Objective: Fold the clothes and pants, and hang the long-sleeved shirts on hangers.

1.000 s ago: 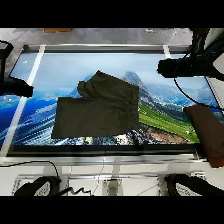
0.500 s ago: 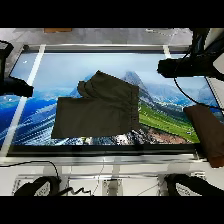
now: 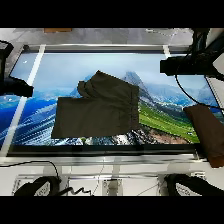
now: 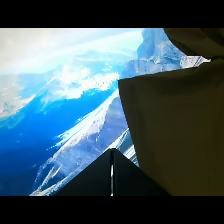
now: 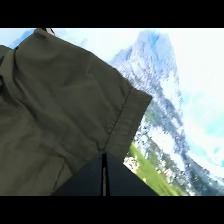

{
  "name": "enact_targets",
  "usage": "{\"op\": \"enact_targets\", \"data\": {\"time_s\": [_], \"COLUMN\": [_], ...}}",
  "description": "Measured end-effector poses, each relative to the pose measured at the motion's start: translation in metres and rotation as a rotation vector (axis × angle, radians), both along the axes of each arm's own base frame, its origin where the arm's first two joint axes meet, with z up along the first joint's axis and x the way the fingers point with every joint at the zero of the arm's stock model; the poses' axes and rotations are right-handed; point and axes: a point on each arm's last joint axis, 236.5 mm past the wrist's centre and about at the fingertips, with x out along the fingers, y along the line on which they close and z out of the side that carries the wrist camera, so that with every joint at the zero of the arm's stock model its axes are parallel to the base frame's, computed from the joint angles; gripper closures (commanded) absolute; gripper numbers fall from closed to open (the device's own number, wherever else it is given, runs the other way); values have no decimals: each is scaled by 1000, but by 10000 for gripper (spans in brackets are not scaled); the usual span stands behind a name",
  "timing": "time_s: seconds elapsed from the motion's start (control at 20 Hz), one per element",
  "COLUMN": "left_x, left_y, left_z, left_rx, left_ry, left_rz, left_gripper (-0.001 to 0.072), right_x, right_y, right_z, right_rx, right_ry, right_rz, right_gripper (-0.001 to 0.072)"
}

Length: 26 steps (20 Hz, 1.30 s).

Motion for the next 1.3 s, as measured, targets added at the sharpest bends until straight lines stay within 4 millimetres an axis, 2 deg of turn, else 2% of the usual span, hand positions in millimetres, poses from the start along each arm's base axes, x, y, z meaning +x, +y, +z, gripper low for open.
{"op": "enact_targets", "data": {"time_s": [0.2,0.35,0.5,0.6,0.7,0.8,0.85,0.9,0.95,1.0,1.2,1.3], "left_x": [2,4,6,7,9,10,10,10,10,11,15,17], "left_y": [-11,-18,-21,-21,-21,-18,-16,-14,-13,-12,-9,-8], "left_z": [-1,-3,-6,-10,-12,-16,-17,-20,-22,-24,-37,-44], "left_rx": [-52,-80,-94,-99,-101,-89,-81,-75,-70,-66,-59,-59], "left_ry": [0,3,12,20,26,36,40,48,55,60,94,112], "left_rz": [-18,-28,-33,-34,-33,-28,-25,-23,-21,-19,-15,-13], "left_gripper": [703,703,703,703,703,703,703,703,703,703,703,703], "right_x": [5,6,7,4,-11,-36,-50,-65,-80,-92,-126,-133], "right_y": [7,6,-23,-56,-91,-104,-103,-97,-88,-81,-46,-32], "right_z": [9,8,-14,-44,-89,-138,-161,-183,-204,-221,-282,-304], "right_rx": [21,4,-127,-215,-250,-179,-114,-30,54,122,337,414], "right_ry": [-45,-47,4,104,265,432,507,577,640,687,799,825], "right_rz": [23,28,8,-17,-34,-6,20,44,63,68,37,-3], "right_gripper": [695,696,698,698,698,697,693,614,394,233,227,228]}}
